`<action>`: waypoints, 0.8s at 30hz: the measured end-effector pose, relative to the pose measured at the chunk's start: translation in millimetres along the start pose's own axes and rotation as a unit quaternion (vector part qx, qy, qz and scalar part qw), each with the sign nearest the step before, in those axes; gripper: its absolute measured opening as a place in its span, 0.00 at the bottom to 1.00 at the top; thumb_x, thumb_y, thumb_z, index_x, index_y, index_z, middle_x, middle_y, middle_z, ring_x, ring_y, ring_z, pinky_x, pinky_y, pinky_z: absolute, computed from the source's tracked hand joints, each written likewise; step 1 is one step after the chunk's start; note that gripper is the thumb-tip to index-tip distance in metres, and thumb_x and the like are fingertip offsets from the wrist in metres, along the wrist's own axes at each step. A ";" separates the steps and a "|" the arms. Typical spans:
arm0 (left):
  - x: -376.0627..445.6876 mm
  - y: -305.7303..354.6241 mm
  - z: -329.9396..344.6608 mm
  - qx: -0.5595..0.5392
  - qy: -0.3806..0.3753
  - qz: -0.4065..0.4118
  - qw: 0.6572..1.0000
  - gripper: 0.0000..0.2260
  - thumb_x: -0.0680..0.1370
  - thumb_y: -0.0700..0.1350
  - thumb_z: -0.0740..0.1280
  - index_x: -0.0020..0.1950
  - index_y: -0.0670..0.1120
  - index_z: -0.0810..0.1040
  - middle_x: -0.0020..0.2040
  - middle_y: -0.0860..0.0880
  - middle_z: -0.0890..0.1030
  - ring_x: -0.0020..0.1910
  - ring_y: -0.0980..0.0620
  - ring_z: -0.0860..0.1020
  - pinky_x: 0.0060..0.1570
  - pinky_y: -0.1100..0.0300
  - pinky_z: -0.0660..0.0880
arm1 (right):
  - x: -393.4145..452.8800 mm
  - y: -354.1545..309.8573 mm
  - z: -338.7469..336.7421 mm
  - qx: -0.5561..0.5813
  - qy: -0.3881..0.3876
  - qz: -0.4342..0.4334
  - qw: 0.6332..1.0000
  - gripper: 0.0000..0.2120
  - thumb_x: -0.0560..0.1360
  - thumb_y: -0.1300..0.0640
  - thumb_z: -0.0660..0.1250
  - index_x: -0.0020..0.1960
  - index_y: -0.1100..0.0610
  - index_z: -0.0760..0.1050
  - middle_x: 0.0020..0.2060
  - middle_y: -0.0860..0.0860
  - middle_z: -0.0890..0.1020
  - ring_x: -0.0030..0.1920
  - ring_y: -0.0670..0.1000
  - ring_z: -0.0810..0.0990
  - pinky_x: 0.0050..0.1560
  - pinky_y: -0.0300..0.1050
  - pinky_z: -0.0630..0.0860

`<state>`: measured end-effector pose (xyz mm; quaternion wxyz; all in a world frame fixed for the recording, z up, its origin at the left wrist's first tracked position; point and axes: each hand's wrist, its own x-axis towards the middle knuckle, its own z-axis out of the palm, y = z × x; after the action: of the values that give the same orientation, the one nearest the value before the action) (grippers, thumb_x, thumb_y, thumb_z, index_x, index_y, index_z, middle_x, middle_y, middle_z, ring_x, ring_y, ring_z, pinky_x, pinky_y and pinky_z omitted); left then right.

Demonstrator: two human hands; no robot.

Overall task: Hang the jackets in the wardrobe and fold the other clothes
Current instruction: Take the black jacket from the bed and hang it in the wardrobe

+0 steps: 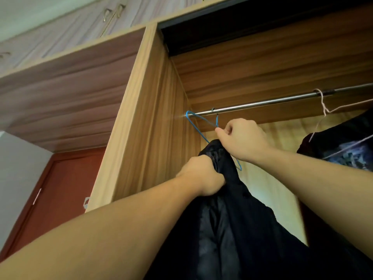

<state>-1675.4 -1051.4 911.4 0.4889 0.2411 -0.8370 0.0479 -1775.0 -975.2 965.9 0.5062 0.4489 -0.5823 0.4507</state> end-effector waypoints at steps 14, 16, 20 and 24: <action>57.3 -41.3 -20.3 0.034 0.055 -0.015 0.998 0.13 0.73 0.51 0.70 0.37 0.48 0.68 0.38 0.50 0.73 0.35 0.51 0.74 0.28 0.61 0.66 | 94.5 -63.8 94.3 0.123 -0.039 0.036 0.991 0.19 0.78 0.45 0.61 0.67 0.51 0.68 0.58 0.53 0.78 0.56 0.58 0.77 0.48 0.48 0.71; 59.0 -41.2 -20.3 0.035 0.054 -0.015 0.998 0.12 0.73 0.51 0.69 0.37 0.48 0.68 0.38 0.50 0.74 0.36 0.51 0.75 0.29 0.61 0.68 | 101.0 -62.1 99.3 0.101 -0.039 0.036 0.993 0.12 0.79 0.49 0.60 0.58 0.53 0.74 0.56 0.54 0.79 0.54 0.58 0.78 0.48 0.47 0.71; 59.9 -40.3 -18.1 0.025 0.051 -0.021 0.998 0.12 0.73 0.50 0.70 0.37 0.47 0.70 0.39 0.49 0.75 0.35 0.50 0.76 0.27 0.61 0.67 | 109.9 -42.9 95.4 0.076 0.048 0.066 0.994 0.12 0.79 0.55 0.57 0.54 0.55 0.77 0.55 0.57 0.80 0.55 0.61 0.78 0.47 0.47 0.67; 59.8 -38.3 -16.9 0.028 0.049 -0.024 0.998 0.13 0.74 0.50 0.70 0.37 0.45 0.70 0.37 0.49 0.75 0.33 0.50 0.75 0.26 0.62 0.65 | 121.3 -6.7 84.1 0.055 0.108 0.096 0.988 0.11 0.80 0.57 0.56 0.54 0.57 0.76 0.54 0.59 0.80 0.55 0.63 0.78 0.46 0.47 0.67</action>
<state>-1669.0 -1101.1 964.6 0.5232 0.2720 -0.8045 0.0711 -1794.2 -1066.9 1080.1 0.4948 0.3670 -0.5389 0.5745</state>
